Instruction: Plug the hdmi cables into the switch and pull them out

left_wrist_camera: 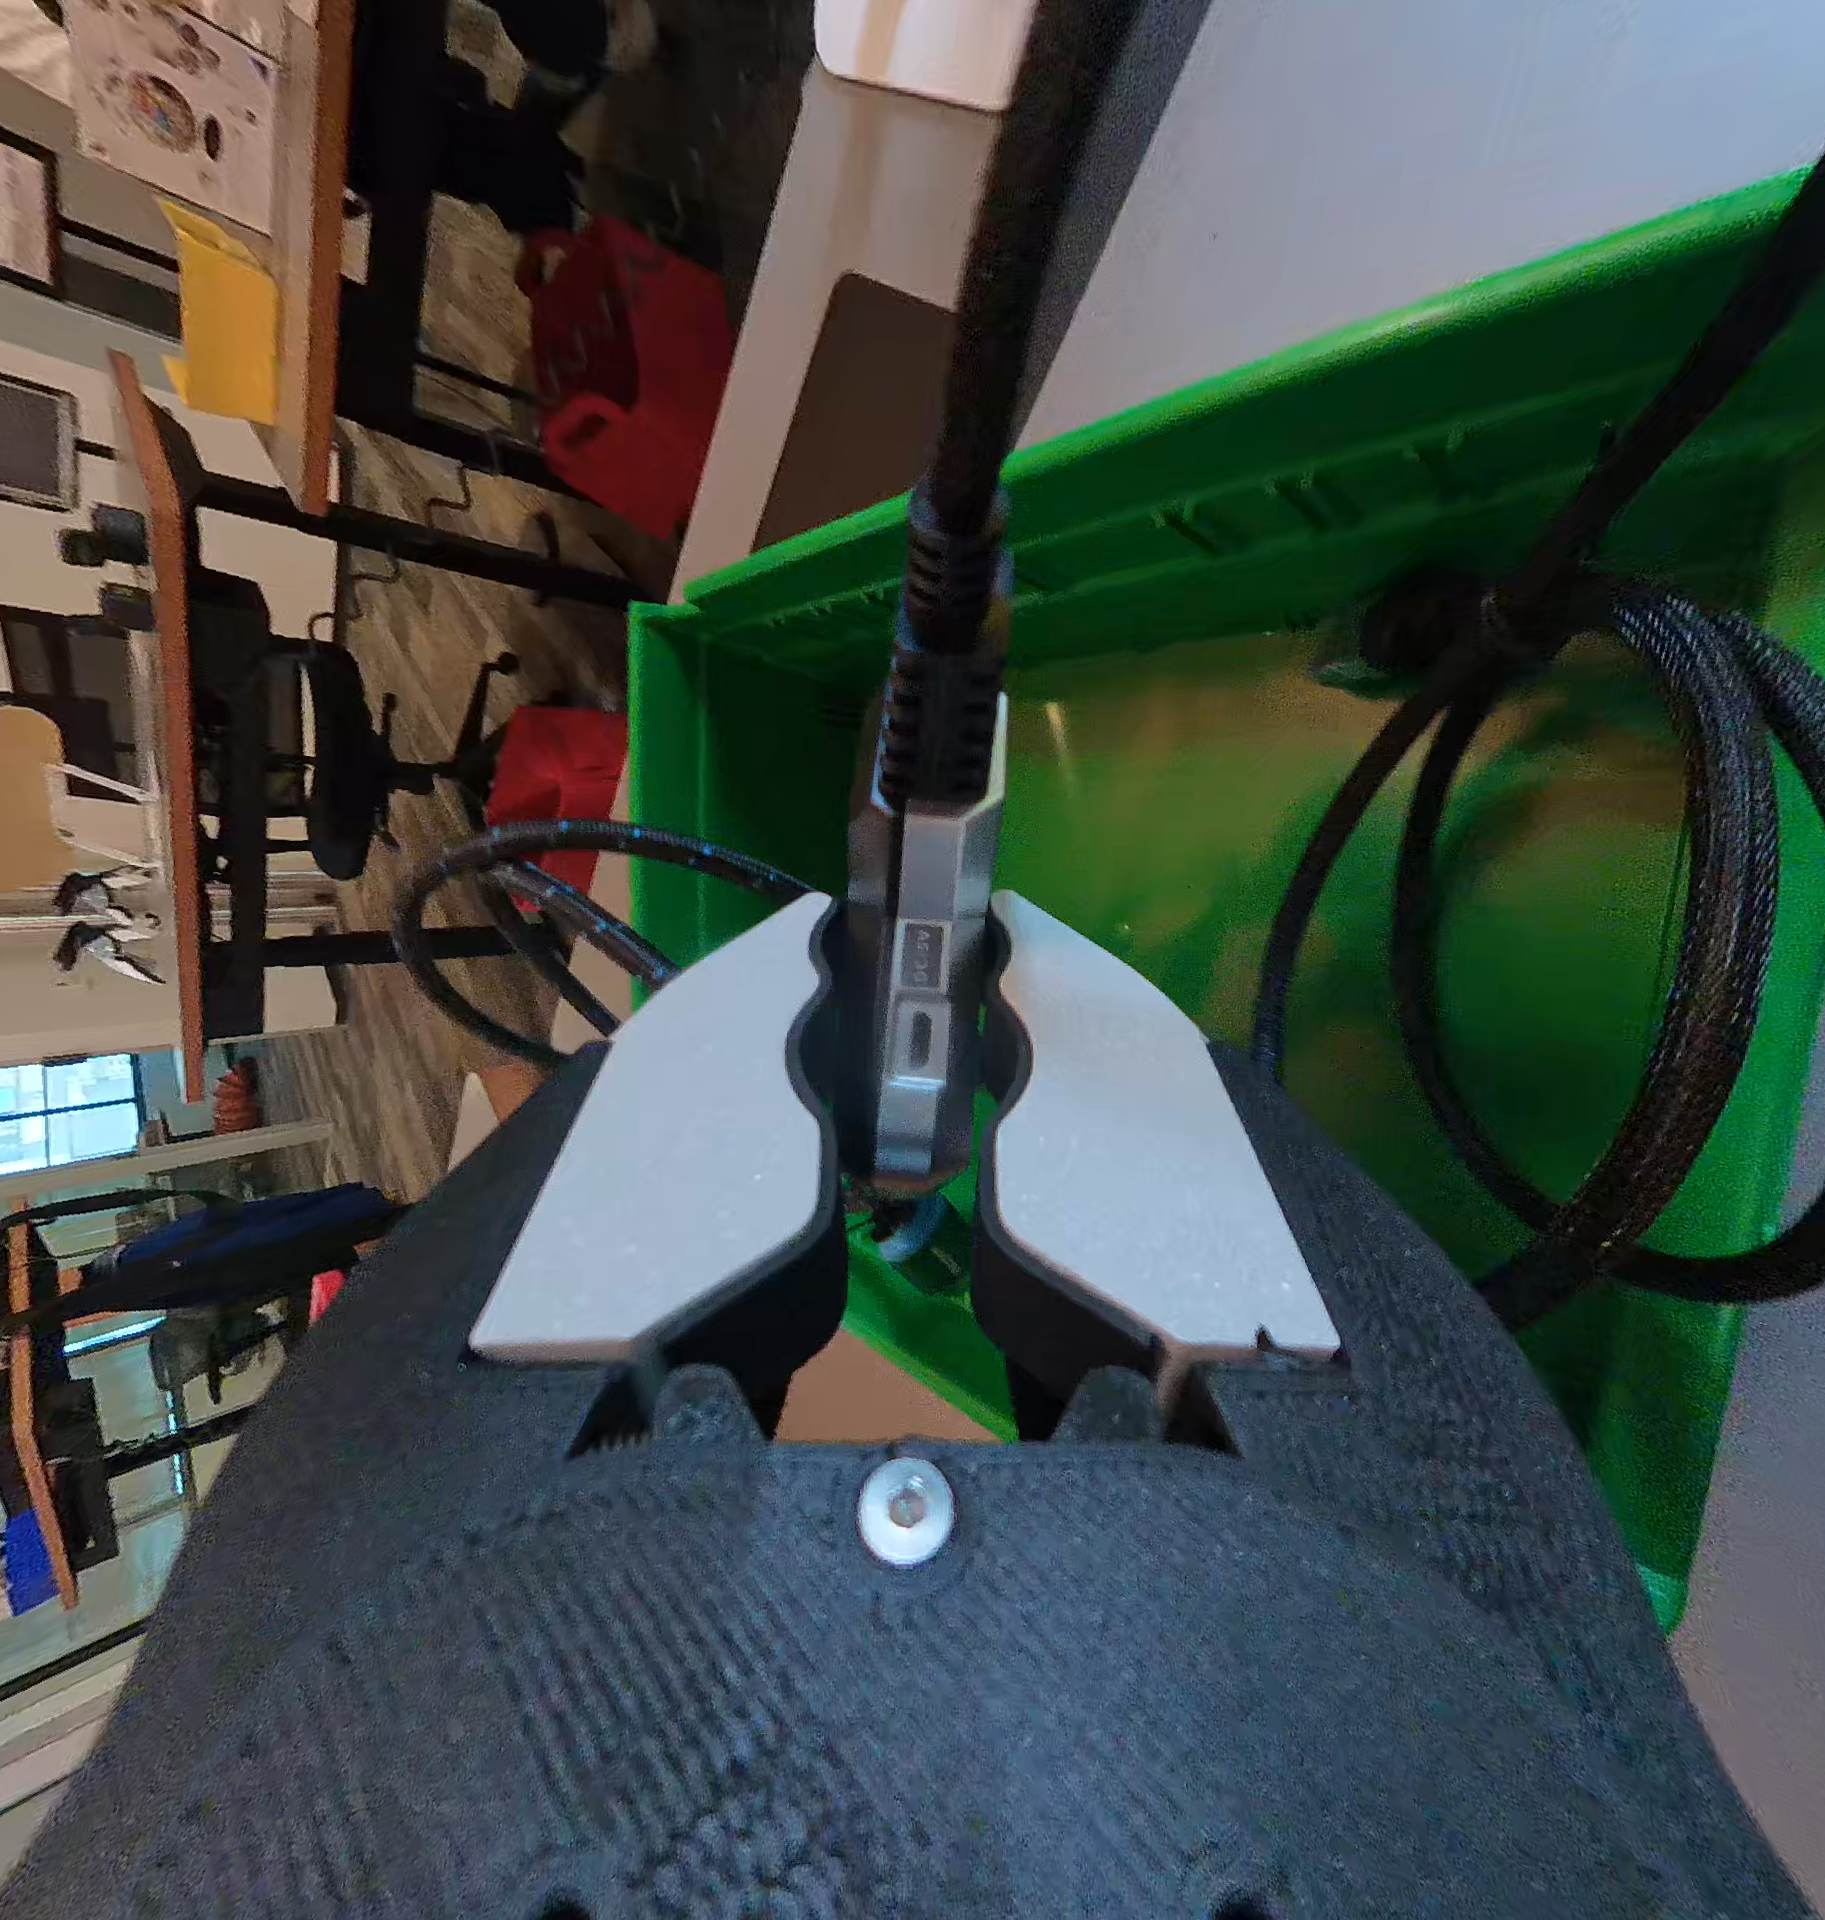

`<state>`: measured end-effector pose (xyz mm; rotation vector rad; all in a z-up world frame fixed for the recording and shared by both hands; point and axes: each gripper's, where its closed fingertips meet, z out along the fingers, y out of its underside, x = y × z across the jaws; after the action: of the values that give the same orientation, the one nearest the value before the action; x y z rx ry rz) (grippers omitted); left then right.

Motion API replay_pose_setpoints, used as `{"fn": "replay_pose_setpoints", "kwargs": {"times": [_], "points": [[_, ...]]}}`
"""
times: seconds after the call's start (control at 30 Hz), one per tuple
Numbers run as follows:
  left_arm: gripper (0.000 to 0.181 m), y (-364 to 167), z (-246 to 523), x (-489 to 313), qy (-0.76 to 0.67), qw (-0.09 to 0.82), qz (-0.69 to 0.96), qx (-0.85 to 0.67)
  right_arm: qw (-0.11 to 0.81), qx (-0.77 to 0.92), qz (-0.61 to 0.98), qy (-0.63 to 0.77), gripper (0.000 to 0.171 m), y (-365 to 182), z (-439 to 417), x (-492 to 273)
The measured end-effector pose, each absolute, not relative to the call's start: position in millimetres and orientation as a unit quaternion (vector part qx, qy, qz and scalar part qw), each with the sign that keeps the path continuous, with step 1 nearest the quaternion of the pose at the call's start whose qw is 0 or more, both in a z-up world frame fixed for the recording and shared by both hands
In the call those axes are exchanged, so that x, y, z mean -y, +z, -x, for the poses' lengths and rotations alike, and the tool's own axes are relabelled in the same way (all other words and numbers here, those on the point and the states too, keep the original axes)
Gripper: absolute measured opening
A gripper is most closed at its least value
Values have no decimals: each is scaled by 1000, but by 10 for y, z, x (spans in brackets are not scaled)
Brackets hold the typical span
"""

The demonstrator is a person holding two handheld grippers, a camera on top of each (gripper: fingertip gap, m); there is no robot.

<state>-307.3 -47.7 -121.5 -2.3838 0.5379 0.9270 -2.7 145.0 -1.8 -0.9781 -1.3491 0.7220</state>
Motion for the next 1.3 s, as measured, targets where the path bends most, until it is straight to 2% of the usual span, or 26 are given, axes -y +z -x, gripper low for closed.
{"fn": "replay_pose_setpoints", "kwargs": {"times": [0.03,0.27,0.43,0.63,0.77,0.97,1.17,1.3], "points": [[23,-1166,3045,475,346,265,877,-200,614,590,421,311,14,-29,37,-1427],[22,-890,2910,475,359,301,861,-200,613,625,389,286,14,-104,99,-1260],[23,-535,2794,386,289,447,835,-140,612,632,378,289,14,-114,116,-1192],[23,-244,2712,376,276,516,803,-114,614,633,372,290,13,-90,122,-1135],[22,-217,2693,342,289,514,800,-112,622,633,351,299,13,5,107,-980],[22,-212,2517,171,378,454,792,-151,637,643,300,300,13,140,103,-571],[22,-270,2016,-114,390,436,783,-212,676,664,257,188,14,19,221,-431],[22,-389,1640,-298,385,423,779,-258,671,689,229,147,18,-178,341,-292]]}}
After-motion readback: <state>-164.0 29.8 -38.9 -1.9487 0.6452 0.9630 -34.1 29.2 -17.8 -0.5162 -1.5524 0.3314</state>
